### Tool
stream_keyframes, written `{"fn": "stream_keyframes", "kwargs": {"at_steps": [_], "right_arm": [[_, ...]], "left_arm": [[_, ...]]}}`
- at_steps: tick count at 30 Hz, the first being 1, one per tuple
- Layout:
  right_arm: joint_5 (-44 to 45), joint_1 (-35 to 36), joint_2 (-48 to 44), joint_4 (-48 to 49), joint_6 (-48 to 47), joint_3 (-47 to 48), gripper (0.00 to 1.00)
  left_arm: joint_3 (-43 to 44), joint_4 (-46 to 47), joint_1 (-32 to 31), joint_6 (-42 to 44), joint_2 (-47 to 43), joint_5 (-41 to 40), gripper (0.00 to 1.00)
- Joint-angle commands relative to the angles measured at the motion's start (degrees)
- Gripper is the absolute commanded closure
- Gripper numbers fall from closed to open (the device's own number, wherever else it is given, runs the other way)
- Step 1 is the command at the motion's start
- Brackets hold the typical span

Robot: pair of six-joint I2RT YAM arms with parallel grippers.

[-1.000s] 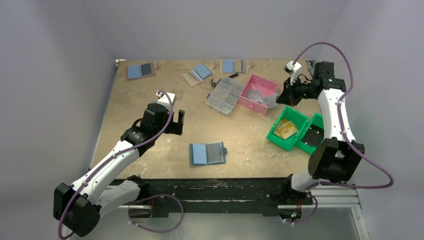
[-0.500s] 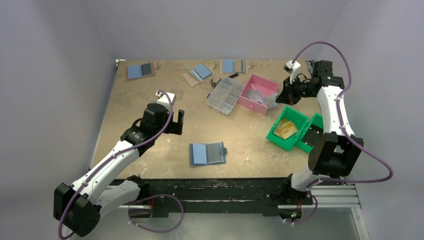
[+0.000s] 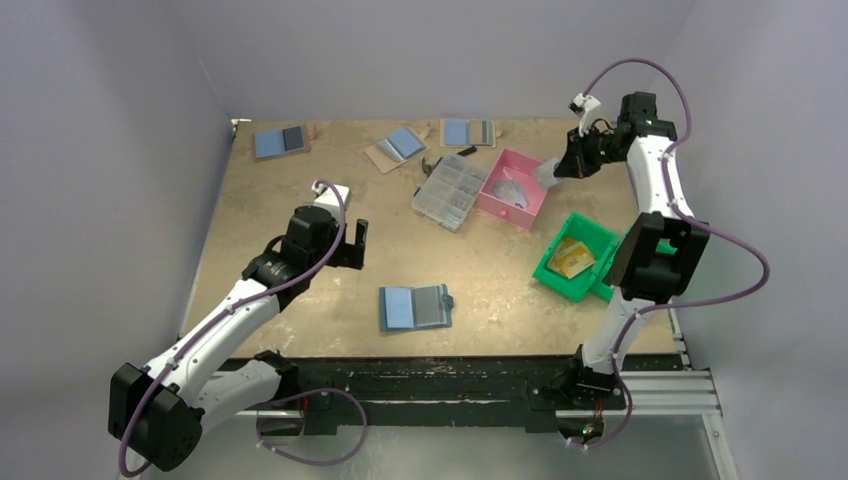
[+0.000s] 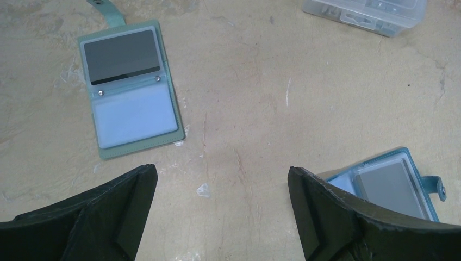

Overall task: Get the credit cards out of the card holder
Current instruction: Place the credit card in the storage box.

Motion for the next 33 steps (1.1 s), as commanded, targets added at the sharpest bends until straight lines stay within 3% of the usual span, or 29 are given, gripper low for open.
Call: {"fn": "stream_keyframes", "kwargs": {"at_steps": [1,6,12,18,20,26,33], "right_arm": [[2.5,2.5,4.3,0.4,2.8,6.7,0.98],[5.7,6.5,9.3,-0.3,2.8,10.0,0.97],[9.1,8.8,14.9,-0.6,6.3,15.2,0.84],[16.3,8.8,17.2,-0.7,6.5,19.6,0.55],[18.4,8.8,15.9,-0.2,6.0,19.9,0.49],[20.5,8.8,8.3,3.1,5.9,15.0,0.44],[11.4,8.8,-4.2,6.2,4.8,2.6,0.41]], "left_arm": [[0.9,1.5,0.7,0.4,0.3,0.1,0.02],[0.9,1.4,0.8,0.4,0.0,0.1,0.02],[0.9,1.3,0.9,0.5,-0.3,-0.2,0.02],[0.9,1.3,0.9,0.4,-0.6,-0.2,0.02],[0.9,1.3,0.9,0.4,-0.7,-0.1,0.02],[1.0,1.4,0.9,0.4,-1.0,0.6,0.02],[1.0,1.6,1.0,-0.1,-1.2,2.6,0.02]]}}
